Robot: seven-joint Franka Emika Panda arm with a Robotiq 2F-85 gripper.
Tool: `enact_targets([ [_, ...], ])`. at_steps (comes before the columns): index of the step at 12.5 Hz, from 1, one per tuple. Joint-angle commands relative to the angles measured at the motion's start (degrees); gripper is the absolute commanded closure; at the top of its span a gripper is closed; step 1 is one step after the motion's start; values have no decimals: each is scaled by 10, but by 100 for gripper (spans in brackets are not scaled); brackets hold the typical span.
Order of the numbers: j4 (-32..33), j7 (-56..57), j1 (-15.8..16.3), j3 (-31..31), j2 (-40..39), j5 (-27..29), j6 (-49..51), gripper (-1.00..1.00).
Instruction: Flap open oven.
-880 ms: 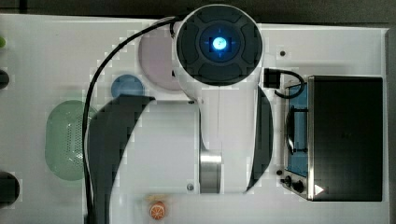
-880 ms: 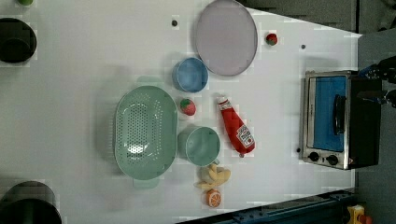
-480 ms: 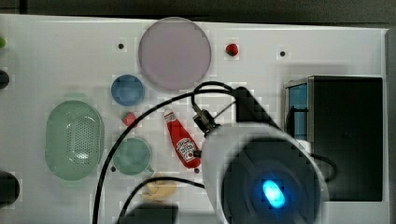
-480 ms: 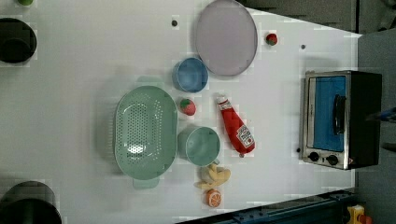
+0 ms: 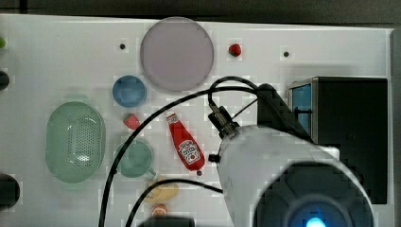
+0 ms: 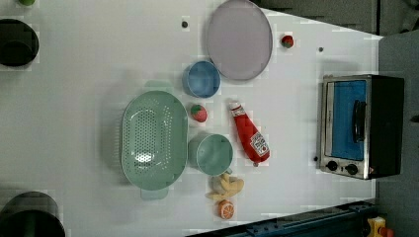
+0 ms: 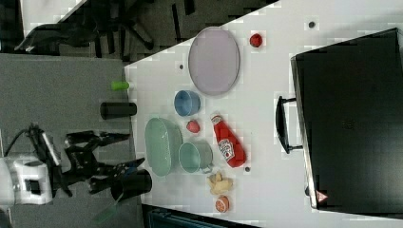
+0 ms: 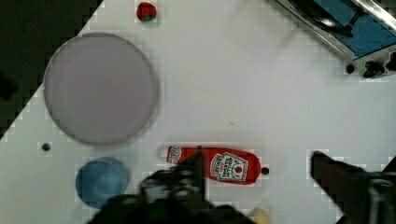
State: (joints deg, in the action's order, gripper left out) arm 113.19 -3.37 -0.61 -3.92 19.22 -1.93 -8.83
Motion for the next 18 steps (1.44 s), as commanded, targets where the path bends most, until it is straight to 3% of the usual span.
enact_targets([
  [1,15,18,-1,-3,-11,1,9,9],
  [3,20,18,-3,-8,-11,1,9,56],
  [4,24,19,-5,-12,-12,1,9,65],
  [7,39,96,-14,-38,-18,0,6,65],
  [10,53,278,-25,-81,-35,0,-17,65],
  [15,82,609,-38,-159,-83,0,-131,65],
  [18,99,722,-40,-193,-123,0,-204,65],
])
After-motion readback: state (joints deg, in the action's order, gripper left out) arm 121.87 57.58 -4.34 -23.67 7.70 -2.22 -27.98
